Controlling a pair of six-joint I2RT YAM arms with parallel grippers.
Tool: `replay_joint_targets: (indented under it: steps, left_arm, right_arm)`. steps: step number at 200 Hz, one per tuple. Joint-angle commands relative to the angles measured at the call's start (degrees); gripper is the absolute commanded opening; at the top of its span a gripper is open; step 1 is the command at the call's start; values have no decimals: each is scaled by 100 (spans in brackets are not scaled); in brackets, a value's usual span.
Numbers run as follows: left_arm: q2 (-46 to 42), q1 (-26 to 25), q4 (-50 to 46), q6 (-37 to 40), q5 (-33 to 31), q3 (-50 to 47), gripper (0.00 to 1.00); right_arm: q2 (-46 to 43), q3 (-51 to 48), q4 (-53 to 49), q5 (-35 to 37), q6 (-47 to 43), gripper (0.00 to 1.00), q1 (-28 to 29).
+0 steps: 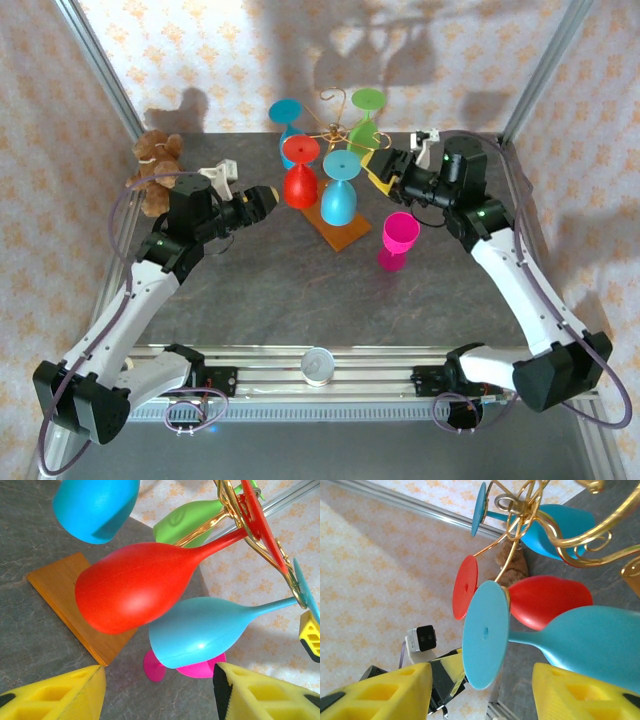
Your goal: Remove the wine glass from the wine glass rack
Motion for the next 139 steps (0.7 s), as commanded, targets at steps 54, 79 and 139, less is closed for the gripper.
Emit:
replay_joint_targets:
  steps: [54, 79, 139]
  left_arm:
    - [-19, 19, 274, -28, 32, 23, 59]
    - [-28, 20, 266, -28, 7, -4, 59]
    - [-98, 19, 249, -28, -66, -111, 59]
  right_arm:
    - [394, 139, 437, -316, 108, 40, 161]
    - [419, 147, 455, -316, 142, 37, 172]
    - [454, 199, 529, -375, 178, 33, 184]
